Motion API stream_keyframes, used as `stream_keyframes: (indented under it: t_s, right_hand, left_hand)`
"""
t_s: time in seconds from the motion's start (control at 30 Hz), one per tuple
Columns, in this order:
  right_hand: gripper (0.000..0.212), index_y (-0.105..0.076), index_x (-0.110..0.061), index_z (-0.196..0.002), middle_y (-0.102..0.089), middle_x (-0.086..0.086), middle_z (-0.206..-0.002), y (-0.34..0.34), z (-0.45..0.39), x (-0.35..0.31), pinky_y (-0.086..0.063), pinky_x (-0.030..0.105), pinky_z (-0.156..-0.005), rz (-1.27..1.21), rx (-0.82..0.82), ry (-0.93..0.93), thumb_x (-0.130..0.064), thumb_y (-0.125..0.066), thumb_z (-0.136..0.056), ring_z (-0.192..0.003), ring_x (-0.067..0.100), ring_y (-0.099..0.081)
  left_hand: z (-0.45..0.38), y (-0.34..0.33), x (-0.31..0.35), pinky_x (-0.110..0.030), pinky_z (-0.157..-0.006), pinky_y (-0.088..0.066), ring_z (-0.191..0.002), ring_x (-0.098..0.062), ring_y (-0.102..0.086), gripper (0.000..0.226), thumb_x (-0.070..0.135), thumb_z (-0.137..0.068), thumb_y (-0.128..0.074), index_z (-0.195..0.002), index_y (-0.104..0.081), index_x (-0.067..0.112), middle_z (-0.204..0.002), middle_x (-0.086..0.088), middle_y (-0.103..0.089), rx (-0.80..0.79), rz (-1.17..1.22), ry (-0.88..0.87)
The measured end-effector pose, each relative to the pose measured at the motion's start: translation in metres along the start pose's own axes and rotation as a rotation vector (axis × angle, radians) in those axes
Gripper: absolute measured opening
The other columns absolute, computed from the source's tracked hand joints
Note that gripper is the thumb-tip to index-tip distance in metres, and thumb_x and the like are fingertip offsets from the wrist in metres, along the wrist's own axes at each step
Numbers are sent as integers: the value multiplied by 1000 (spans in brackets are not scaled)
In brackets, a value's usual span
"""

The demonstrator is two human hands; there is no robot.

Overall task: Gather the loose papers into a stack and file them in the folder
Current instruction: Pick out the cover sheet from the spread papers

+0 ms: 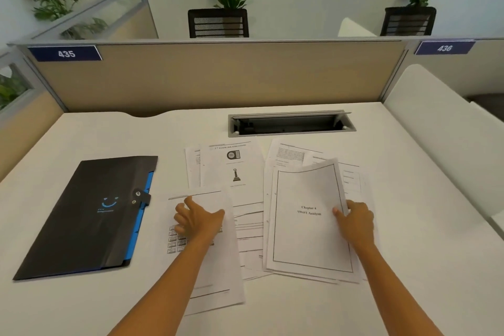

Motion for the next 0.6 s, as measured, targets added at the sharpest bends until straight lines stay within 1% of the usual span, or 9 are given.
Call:
stream_keyframes:
  t_s: [0.07, 0.1, 0.17, 0.23, 0.33, 0.4, 0.47, 0.53, 0.6]
  right_hand:
    - [53, -58, -5, -131, -48, 19, -136, -2, 2, 6, -41, 51, -100, 84, -20, -46, -36, -69, -89, -126, 40, -43]
    - [63, -54, -5, -136, -45, 18, -139, -4, 3, 6, -41, 51, -101, 92, -39, -54, -41, -71, -87, -128, 39, -41]
    - [75, -53, -3, -134, -42, 17, -138, -9, 3, 7, -43, 50, -99, 85, -69, -52, -48, -77, -79, -127, 38, -42]
    - [79, -54, -1, -129, -41, 15, -136, -14, 3, 8, -47, 46, -95, 62, -88, -46, -47, -83, -71, -121, 36, -48]
    - [73, -57, -3, -120, -43, 12, -133, -17, 2, 11, -47, 38, -82, 0, -111, -69, -40, -89, -66, -105, 35, -59]
    - [52, -56, -8, -91, -54, 14, -110, -15, 1, 10, -43, 34, -69, -25, -97, -56, -36, -90, -63, -83, 32, -60]
    - [52, -45, -10, -73, -54, 11, -84, -14, 0, 8, -39, 34, -60, -53, -81, -35, -33, -90, -62, -66, 26, -50]
    - [48, -49, -9, -78, -55, 6, -77, -13, 1, 8, -38, 33, -59, -70, -69, -22, -31, -89, -64, -67, 24, -51]
    - [41, -56, -12, -91, -60, 2, -86, -14, 2, 7, -41, 33, -65, -101, -70, 4, -29, -86, -69, -78, 26, -57]
  left_hand:
    - [-4, 5, -6, -47, -105, -29, -130, -33, -29, 97, 37, -66, -82, -141, -25, 13, -144, -13, -27, -24, -28, 48]
    - [-7, 8, -9, -48, -106, -28, -130, -33, -28, 97, 35, -66, -82, -141, -24, 13, -144, -14, -26, -32, -34, 68]
    - [-13, 14, -14, -48, -106, -29, -130, -33, -28, 98, 31, -65, -81, -142, -23, 13, -143, -14, -25, -47, -44, 96]
    - [-18, 21, -19, -48, -107, -30, -129, -33, -27, 96, 27, -64, -79, -140, -23, 14, -141, -14, -24, -61, -46, 124]
    - [-22, 29, -31, -52, -109, -28, -132, -35, -25, 98, 26, -62, -82, -139, -24, 14, -141, -16, -23, -75, -77, 181]
    - [-23, 34, -37, -54, -111, -26, -136, -36, -22, 102, 30, -60, -86, -139, -24, 13, -144, -17, -22, -81, -116, 194]
    - [-24, 37, -38, -57, -112, -25, -140, -38, -18, 112, 35, -58, -90, -143, -20, 13, -149, -18, -19, -77, -143, 175]
    - [-25, 40, -40, -58, -112, -24, -144, -38, -14, 125, 41, -56, -92, -148, -13, 12, -155, -19, -13, -80, -152, 167]
    - [-25, 43, -45, -58, -111, -26, -144, -37, -14, 132, 45, -53, -93, -150, -9, 12, -155, -18, -12, -82, -134, 189]
Point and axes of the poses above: each hand's wrist, its own z-axis away from the middle knuckle, its own y-axis out of the back of the hand, x = y × z, the point moved 10 cm from there along -z, towards the middle knuckle
